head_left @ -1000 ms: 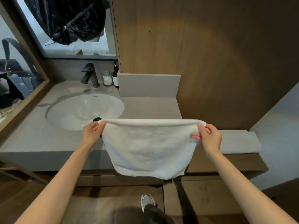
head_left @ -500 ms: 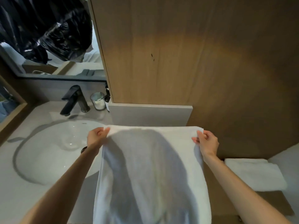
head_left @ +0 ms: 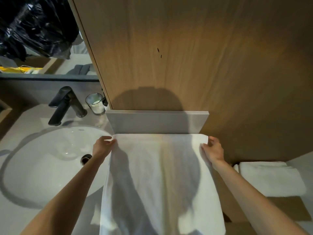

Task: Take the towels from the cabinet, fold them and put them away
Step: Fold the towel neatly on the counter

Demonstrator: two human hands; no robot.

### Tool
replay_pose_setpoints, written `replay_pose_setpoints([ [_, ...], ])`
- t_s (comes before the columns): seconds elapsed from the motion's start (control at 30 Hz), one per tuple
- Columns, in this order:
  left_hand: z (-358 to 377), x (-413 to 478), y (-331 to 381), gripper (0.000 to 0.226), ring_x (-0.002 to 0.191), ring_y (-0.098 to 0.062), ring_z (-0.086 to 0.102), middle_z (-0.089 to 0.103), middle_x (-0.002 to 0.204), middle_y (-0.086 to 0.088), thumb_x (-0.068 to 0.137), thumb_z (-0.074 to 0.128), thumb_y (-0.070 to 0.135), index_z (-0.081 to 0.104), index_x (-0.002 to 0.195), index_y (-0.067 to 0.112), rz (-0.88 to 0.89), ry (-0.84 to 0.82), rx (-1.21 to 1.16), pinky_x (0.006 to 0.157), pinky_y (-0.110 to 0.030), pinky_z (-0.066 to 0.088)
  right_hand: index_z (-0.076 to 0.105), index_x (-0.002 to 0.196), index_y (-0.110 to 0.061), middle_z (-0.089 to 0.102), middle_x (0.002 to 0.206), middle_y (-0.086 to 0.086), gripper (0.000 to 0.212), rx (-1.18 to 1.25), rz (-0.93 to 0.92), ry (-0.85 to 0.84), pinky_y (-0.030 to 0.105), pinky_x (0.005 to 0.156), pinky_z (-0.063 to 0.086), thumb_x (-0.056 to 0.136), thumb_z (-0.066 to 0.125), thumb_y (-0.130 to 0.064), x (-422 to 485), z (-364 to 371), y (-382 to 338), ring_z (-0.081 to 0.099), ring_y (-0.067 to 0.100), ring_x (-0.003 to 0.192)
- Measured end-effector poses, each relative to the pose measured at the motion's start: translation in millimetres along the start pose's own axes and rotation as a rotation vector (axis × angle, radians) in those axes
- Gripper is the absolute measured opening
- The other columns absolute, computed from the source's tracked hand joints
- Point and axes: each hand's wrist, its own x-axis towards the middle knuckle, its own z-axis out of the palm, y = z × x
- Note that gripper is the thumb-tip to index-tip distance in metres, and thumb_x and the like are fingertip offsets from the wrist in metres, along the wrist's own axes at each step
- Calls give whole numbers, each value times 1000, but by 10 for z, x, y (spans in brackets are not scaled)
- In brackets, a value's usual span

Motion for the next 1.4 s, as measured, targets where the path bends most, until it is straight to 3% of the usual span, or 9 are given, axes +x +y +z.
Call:
replay_pose_setpoints([
  [0.1,-53,-112,-118,41,106,-27,61,66,113,-10,87,68,33,59,121,11,68,0,87,79,-31,39,52,131,-9,56,131,12,42,-54,-113,-32,30,97,39,90,60,-8,-57,-41,35,53,31,121],
  [0.27,-191,-470,-317,41,75,-16,57,61,116,-8,87,68,33,58,122,15,201,40,202,75,-28,39,57,115,-23,53,129,9,31,-96,-307,-123,39,97,48,91,56,-4,-343,-153,146,62,26,102],
  [0.4,-286,-864,-532,34,74,-9,55,64,103,-4,88,66,36,63,115,17,215,-49,253,69,-25,39,62,120,-18,53,129,6,31,-214,-406,-203,33,104,40,91,59,-8,-668,-253,344,54,22,116],
  [0.67,-348,-1652,-957,36,83,-16,59,61,90,-1,84,72,33,57,108,11,158,-180,212,73,-25,42,41,141,-13,40,147,10,54,-411,-199,-260,41,110,34,92,62,-18,-1388,-480,990,38,28,136],
  [0.9,-340,-1972,-1269,31,66,-11,54,58,73,2,79,75,39,51,77,20,173,-264,323,58,-21,39,34,144,-15,53,134,7,65,-367,-36,-204,42,96,48,90,64,-38,-1758,-599,1373,54,25,118],
  [1.07,-321,-2124,-1321,46,47,-12,44,42,48,5,84,71,34,41,54,17,185,-243,261,49,-22,35,24,147,-11,50,136,12,81,-287,142,-270,43,99,42,88,62,-50,-1804,-627,1437,50,32,124],
  [1.13,-330,-2155,-1316,48,46,-14,44,41,48,2,86,69,34,38,53,15,191,-232,268,48,-22,35,32,141,-10,50,133,11,77,-283,168,-258,42,98,42,86,63,-54,-1809,-644,1471,50,32,123],
  [1.27,-377,-2222,-1297,40,54,-16,47,49,60,-3,91,61,36,43,65,11,266,-171,264,49,-19,32,46,107,-18,57,105,4,53,-376,77,-119,46,92,50,81,66,-59,-1814,-672,1571,54,28,108],
  [1.4,-409,-2258,-1329,29,63,-20,52,54,72,-8,97,52,31,44,80,9,264,-162,132,51,-24,43,47,100,-12,58,90,5,31,-336,-53,-74,25,59,47,93,60,-39,-1939,-733,1506,57,15,73],
])
